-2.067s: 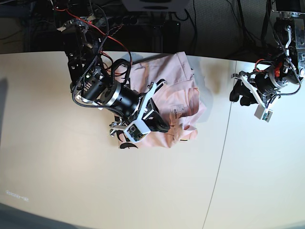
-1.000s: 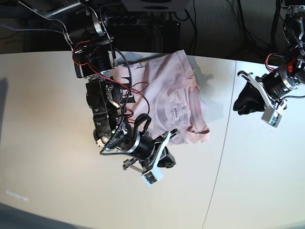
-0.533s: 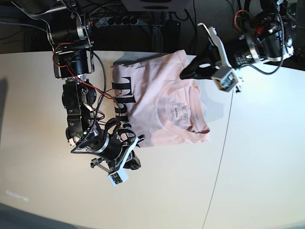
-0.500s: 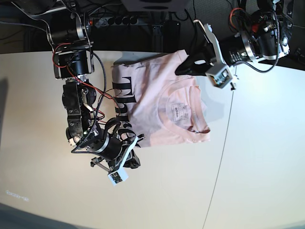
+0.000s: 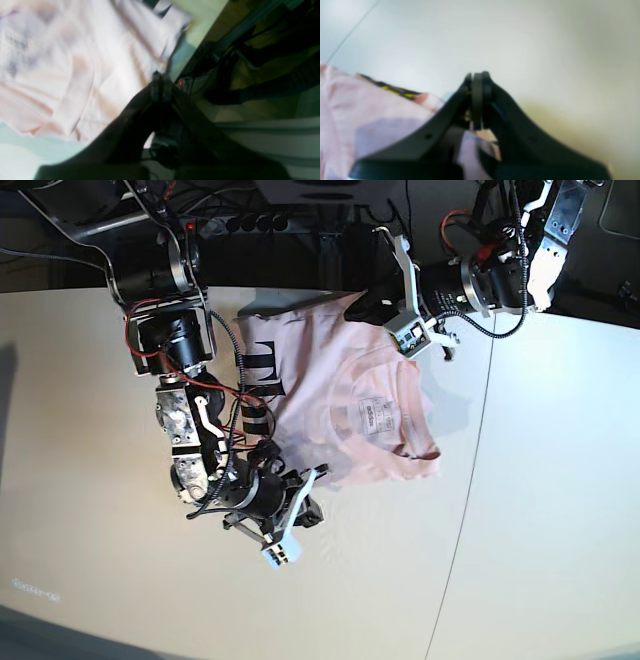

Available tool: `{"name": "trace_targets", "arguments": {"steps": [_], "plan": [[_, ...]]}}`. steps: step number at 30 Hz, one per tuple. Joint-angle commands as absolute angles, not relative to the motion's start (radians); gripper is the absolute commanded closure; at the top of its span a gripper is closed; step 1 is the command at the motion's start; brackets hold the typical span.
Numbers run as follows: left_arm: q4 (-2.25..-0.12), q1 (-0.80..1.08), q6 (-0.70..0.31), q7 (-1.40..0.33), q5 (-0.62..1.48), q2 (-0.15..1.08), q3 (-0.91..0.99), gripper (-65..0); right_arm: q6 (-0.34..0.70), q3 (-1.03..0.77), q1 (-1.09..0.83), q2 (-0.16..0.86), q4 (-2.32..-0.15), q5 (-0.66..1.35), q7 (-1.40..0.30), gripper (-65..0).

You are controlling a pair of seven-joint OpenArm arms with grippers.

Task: Fold the T-shirt properly
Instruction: 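Square the folded shirt's sides with both grippers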

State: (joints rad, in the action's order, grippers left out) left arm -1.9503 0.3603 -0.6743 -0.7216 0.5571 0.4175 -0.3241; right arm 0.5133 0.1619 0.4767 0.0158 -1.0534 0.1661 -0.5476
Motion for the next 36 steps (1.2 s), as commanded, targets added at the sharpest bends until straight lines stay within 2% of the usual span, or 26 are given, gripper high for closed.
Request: {"name": "trace_targets", "arguments": {"steps": [1, 6, 11, 18, 30, 36], "plan": [[-1.951, 0.342, -0.698, -0.691, 0.575, 0.409, -0.321, 0.0, 0.554, 0.178, 0.507, 0.010, -1.066, 0.175, -0.527, 0.0], [-1.887, 0.312, -0.698, -0.691, 0.536, 0.364, -0.322, 0.0, 0.554, 0.254, 0.506, 0.011, -1.065, 0.173, -0.534, 0.0], [-1.799, 0.274, -0.698, -0.692, 0.512, 0.363, -0.322, 0.0, 0.554, 0.257, 0.506, 0.028, -1.066, 0.172, -0.616, 0.0], [-1.600, 0.127, -0.698, -0.676, 0.480, 0.378, -0.322, 0.0, 0.555, 0.257, 0.466, 0.083, -1.088, 0.237, -0.660, 0.0], [-1.377, -0.123, -0.698, -0.624, 0.473, 0.466, -0.322, 0.0, 0.554, 0.255, 0.230, 0.252, -1.399, 0.348, -0.724, 0.0], [-1.373, -0.195, -0.698, -0.609, 0.474, 0.474, -0.322, 0.0, 0.554, 0.246, 0.106, 0.246, -1.495, 0.369, -0.727, 0.0]]}}
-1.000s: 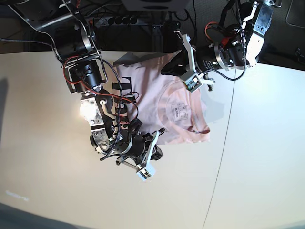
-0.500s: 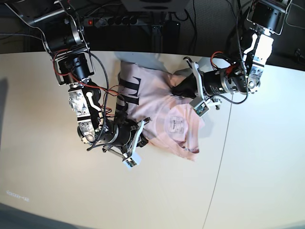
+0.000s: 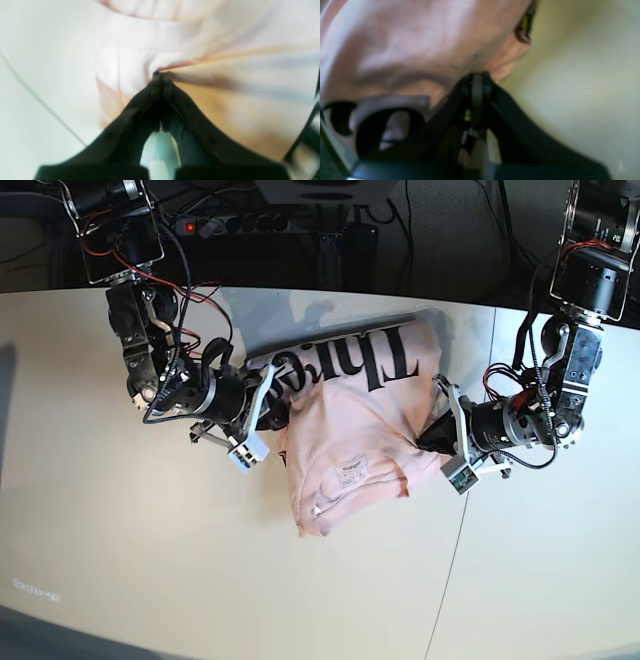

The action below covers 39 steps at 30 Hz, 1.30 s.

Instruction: Fold the T-shirt properly

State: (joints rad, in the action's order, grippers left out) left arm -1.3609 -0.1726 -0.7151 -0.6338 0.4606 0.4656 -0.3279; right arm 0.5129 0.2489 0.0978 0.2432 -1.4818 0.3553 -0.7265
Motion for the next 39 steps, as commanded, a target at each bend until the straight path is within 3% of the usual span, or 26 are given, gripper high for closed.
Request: {"name": "trace_targets", "arguments": {"steps": [1, 10, 14, 22, 30, 39], "plan": [[-1.373, -0.202, -0.698, -0.608, 0.474, 0.474, -0.322, 0.0, 0.554, 0.246, 0.086, 0.244, -1.511, 0.371, -0.727, 0.0], [-1.373, -0.218, -0.698, -0.616, 0.485, 0.474, -0.321, 0.0, 0.554, 0.199, -0.002, 0.244, -1.612, 0.363, -0.725, 0.0], [-1.403, -0.218, -0.693, -0.637, 0.600, 0.506, -0.302, 0.0, 0.554, 0.129, 0.000, 0.244, -1.613, 0.363, -0.723, 0.0], [-1.529, -0.173, -0.693, -0.843, 0.807, 0.569, -0.070, 0.0, 0.554, -0.025, -0.009, 0.287, -1.614, 0.430, -0.746, 0.0], [-1.650, 0.084, -0.696, -0.862, 0.856, 0.604, 0.151, 0.0, 0.557, -0.181, -0.136, 0.324, -1.673, 0.517, -0.768, 0.0], [-1.837, 0.457, -0.696, -0.861, 0.875, 0.596, 0.361, 0.0, 0.558, -0.366, -0.433, 0.330, -1.849, 0.569, -0.767, 0.0]]}}
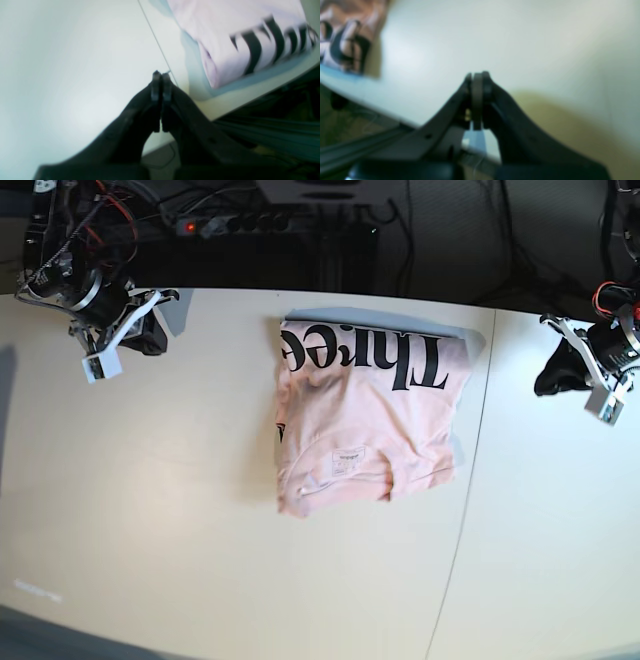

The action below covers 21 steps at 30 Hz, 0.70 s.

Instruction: Fold the T-shirt properly

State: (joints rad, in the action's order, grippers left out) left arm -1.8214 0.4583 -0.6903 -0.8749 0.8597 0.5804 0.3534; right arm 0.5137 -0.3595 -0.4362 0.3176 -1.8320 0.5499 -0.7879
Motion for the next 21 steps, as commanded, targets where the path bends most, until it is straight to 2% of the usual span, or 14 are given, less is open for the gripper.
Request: {"name": "trace_targets", "arguments": {"steps": [1, 9, 14, 17, 21], "plan": [[-1.843, 0.493, -0.696, -0.861, 0.875, 0.592, 0.372, 0.0, 0.558, -0.381, -0.467, 0.330, -1.871, 0.570, -0.767, 0.0], [-1.845, 0.741, -0.697, -0.817, 0.752, 0.509, 0.383, 0.0, 0.557, -0.408, -0.755, 0.329, -1.947, 0.603, -0.767, 0.0], [-1.837, 0.868, -0.696, -0.717, 0.620, 0.444, 0.379, 0.0, 0.557, -0.408, -0.918, 0.308, -1.944, 0.603, -0.751, 0.0], [-1.776, 0.886, -0.683, -0.680, 0.570, 0.403, 0.378, 0.0, 0.557, -0.408, -0.966, 0.279, -1.908, 0.572, -0.720, 0.0], [-1.594, 0.829, -0.601, -0.604, 0.502, 0.385, 0.362, 0.0, 0.553, -0.403, -0.957, 0.259, -1.746, 0.485, -0.606, 0.0]]}}
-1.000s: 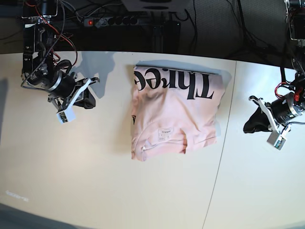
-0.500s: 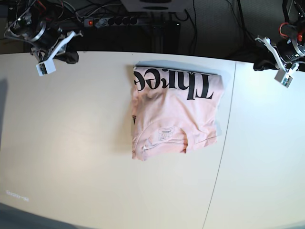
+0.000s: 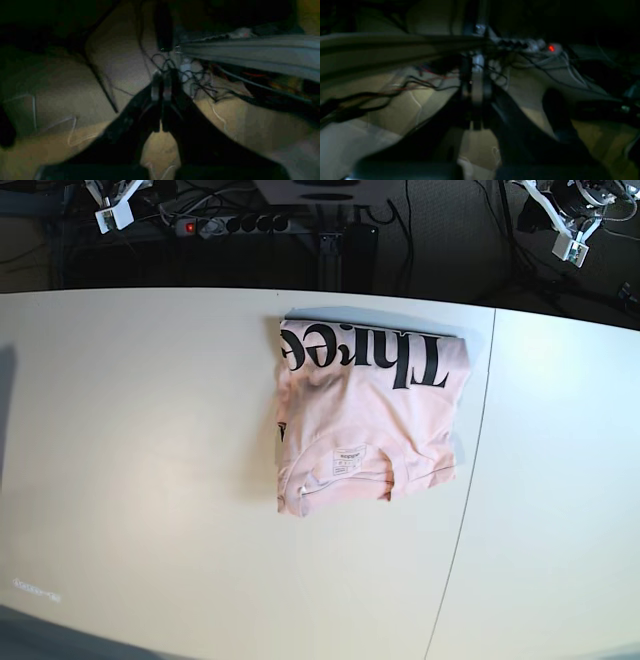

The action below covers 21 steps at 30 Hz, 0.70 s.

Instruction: Fold the T-shirt properly

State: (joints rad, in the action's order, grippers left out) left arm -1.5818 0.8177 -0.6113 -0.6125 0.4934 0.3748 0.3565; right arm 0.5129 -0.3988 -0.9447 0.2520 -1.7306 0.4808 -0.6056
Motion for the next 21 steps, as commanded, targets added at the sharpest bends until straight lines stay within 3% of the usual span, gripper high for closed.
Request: {"name": "trace_targets", "arguments": {"steps": [1, 8, 10, 13, 16, 21], "plan": [[-1.532, 0.801, -0.583, -0.590, 0.477, 0.385, 0.351, 0.0, 0.553, -0.402, -0.941, 0.259, -1.686, 0.467, -0.577, 0.0], [-1.009, 0.532, -0.455, -0.414, 0.263, 0.385, 0.132, 0.0, 0.542, -0.396, -0.677, 0.259, -1.130, 0.379, -0.511, 0.0], [-0.850, 0.450, -0.328, -0.288, 0.152, 0.385, 0.017, 0.0, 0.542, -0.396, -0.583, 0.254, -0.970, 0.317, -0.458, 0.0], [-0.629, 0.302, -0.150, -0.254, 0.133, 0.364, -0.154, 0.0, 0.495, -0.395, -0.447, 0.237, -0.767, 0.171, -0.363, 0.0], [-0.442, 0.165, -0.124, -0.254, 0.138, 0.312, -0.264, 0.0, 0.402, -0.381, -0.331, 0.218, -0.611, 0.089, -0.333, 0.0], [-0.314, 0.027, -0.124, -0.229, 0.138, 0.224, -0.310, 0.0, 0.395, -0.352, -0.178, 0.166, -0.476, 0.083, -0.321, 0.0]]}}
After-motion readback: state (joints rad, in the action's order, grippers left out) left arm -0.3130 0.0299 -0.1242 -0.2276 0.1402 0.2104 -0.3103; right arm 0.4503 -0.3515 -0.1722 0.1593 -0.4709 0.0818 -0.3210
